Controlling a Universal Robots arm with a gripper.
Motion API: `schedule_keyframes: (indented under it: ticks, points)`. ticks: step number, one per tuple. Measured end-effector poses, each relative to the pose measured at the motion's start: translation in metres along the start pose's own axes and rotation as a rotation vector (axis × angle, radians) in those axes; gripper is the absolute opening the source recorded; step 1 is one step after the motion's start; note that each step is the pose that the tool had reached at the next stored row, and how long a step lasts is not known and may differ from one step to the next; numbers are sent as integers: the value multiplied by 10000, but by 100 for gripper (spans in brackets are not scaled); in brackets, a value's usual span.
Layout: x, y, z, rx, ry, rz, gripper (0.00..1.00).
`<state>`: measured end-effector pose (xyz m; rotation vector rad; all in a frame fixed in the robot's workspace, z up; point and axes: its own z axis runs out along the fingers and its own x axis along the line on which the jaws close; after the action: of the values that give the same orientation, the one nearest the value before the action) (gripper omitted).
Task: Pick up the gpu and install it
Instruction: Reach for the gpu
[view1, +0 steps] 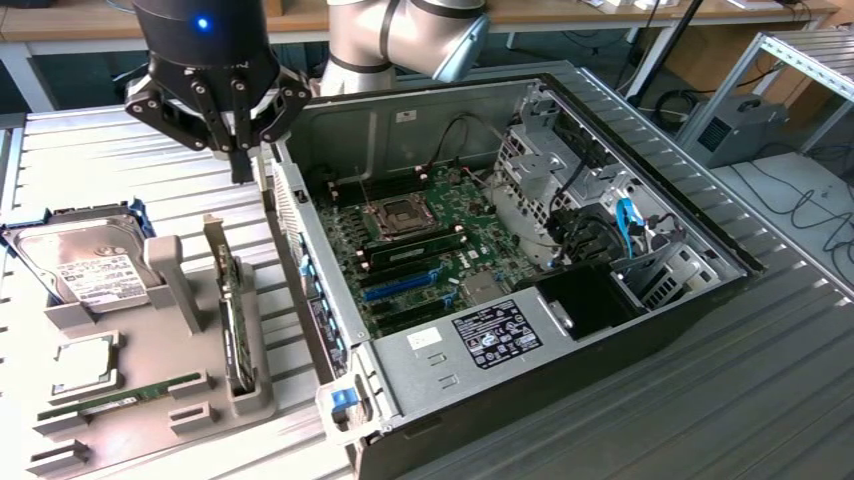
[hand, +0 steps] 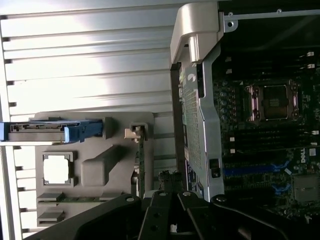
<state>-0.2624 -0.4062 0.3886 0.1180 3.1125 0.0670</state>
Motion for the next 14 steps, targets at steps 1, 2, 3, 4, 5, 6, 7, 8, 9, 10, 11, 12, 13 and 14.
schedule_keyframes:
  ticks: [1,2,3,4,5,6,7,8,9,10,11,12,13,14]
  points:
    - [2,-4,0,0,0,0,11]
    - [3,-7,0,0,0,0,11]
    - [4,-10,0,0,0,0,11]
    - [5,-12,1,-1,-1,0,11]
    - [6,-14,2,0,-1,0,11]
    - [8,-17,2,0,0,0,11]
    - [9,-19,2,0,-1,0,11]
    - [10,-21,3,0,-1,0,11]
    - [11,-22,3,0,-1,0,11]
    - [12,-24,4,0,0,0,11]
    - [13,-26,4,0,0,0,11]
    - [14,-28,4,0,0,0,11]
    - [15,-30,5,0,0,0,11]
    - [16,-31,5,0,-1,0,11]
